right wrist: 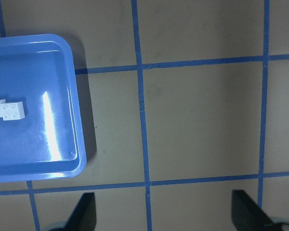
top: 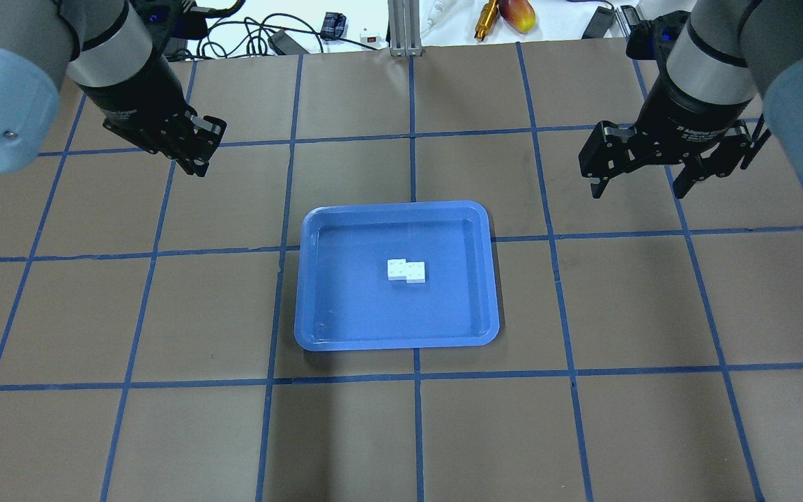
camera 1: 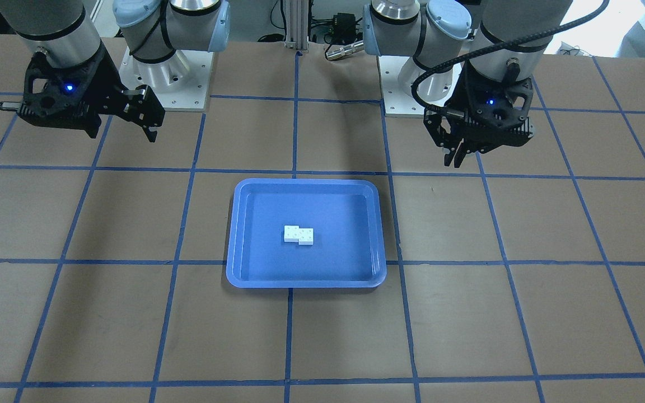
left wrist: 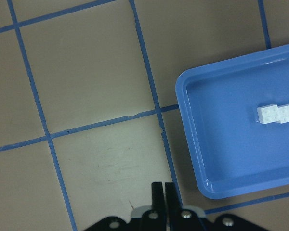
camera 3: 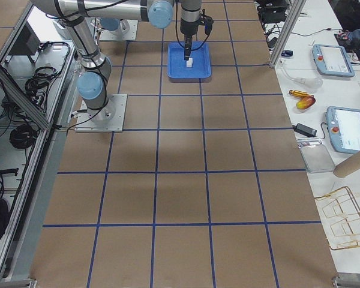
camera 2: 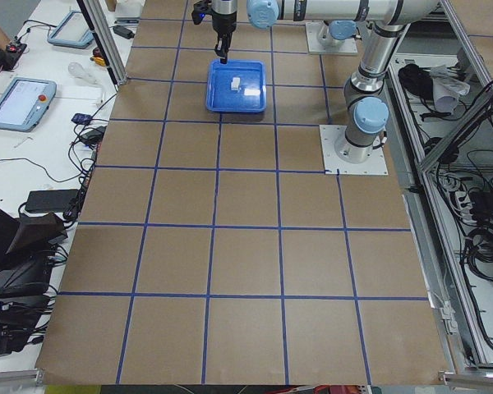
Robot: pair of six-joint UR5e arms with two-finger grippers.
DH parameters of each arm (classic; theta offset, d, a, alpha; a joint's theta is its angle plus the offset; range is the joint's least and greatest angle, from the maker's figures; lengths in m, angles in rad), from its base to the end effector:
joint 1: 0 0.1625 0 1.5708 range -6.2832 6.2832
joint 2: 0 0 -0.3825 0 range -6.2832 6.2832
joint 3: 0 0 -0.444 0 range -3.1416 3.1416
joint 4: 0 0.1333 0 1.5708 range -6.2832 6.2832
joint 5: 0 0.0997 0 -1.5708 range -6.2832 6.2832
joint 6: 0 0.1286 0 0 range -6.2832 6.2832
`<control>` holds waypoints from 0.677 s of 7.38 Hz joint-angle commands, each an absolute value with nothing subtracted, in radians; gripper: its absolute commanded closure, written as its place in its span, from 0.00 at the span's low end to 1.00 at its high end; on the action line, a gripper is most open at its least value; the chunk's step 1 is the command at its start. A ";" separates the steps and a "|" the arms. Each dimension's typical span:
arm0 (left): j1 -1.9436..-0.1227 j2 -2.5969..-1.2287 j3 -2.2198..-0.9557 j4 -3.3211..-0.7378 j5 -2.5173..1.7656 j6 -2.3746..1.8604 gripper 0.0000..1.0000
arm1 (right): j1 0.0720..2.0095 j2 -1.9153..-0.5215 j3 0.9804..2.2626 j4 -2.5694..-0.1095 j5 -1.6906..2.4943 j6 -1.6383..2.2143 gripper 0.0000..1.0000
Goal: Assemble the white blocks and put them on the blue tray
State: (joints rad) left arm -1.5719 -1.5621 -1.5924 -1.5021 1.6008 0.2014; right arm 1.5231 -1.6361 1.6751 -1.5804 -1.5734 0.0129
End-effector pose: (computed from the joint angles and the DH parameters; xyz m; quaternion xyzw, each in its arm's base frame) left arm -0.1300 -0.5472 0.4165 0.1006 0.9944 -0.0262 0.0177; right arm 0.1083 -0.5203 0.3954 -0.0303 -0.9994 -0.0147 0.0010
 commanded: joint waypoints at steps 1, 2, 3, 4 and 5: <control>-1.565 -1.543 -1.614 -1.499 1.597 0.192 0.00 | 1.523 -1.637 1.669 -1.582 -1.574 0.012 0.00; -1.565 -1.542 -1.611 -1.499 1.598 0.192 0.00 | 1.523 -1.641 1.669 -1.578 -1.581 0.012 0.00; -1.565 -1.542 -1.612 -1.500 1.598 0.192 0.00 | 1.523 -1.641 1.669 -1.578 -1.582 0.012 0.00; -1.565 -1.542 -1.614 -1.503 1.598 0.192 0.00 | 1.523 -1.643 1.669 -1.580 -1.582 0.012 0.00; -1.565 -1.543 -1.615 -1.503 1.598 0.192 0.00 | 1.523 -1.640 1.670 -1.578 -1.583 0.012 0.00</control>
State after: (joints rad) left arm -1.5648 -1.5422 -1.6136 -1.5022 1.5984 0.1918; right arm 1.5232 -1.6412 1.6693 -1.5793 -1.5816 0.0123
